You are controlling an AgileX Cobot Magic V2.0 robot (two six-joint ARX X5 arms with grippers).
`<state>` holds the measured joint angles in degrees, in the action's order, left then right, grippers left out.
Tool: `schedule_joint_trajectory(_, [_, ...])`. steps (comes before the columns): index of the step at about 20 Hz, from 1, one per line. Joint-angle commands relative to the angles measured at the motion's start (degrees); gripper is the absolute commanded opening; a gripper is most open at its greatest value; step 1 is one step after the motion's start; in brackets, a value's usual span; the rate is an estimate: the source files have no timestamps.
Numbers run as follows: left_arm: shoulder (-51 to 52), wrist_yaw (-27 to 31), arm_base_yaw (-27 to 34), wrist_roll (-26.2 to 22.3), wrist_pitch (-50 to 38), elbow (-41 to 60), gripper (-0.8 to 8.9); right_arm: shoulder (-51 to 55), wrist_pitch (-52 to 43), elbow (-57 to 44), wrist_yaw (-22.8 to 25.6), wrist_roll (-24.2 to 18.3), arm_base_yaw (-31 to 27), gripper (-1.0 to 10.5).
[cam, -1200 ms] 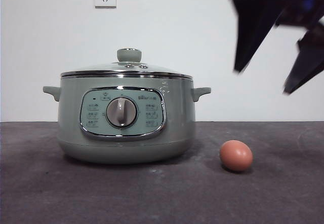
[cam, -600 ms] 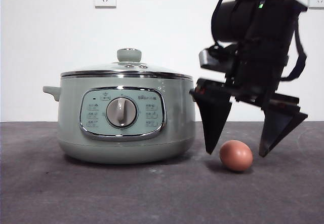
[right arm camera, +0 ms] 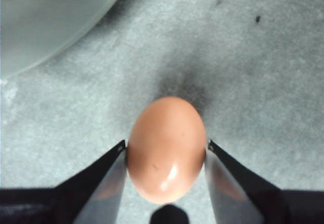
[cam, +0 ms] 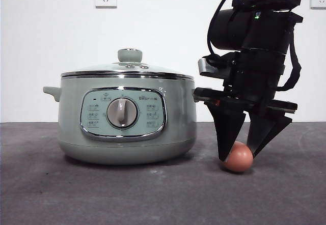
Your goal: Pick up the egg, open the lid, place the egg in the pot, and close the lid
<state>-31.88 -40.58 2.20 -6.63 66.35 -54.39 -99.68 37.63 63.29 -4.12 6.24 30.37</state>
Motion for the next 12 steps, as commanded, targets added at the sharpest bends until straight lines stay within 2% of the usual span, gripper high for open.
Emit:
schedule_joint_trajectory(1, [0.0,0.1,0.0,-0.4,-0.3,-0.1,6.60,-0.8,-0.1,-0.1,-0.2,0.1,0.1,-0.1])
schedule_joint_trajectory(6, [-1.2,0.1,0.0,-0.4,-3.0,-0.1,6.60,3.9,1.8,-0.1,-0.1,-1.0,0.0,-0.1])
schedule_joint_trajectory(12, [-8.3,0.1,-0.6,0.7,-10.2,-0.1,6.61,22.7,6.4,-0.1,0.0,-2.5,0.0,-0.1])
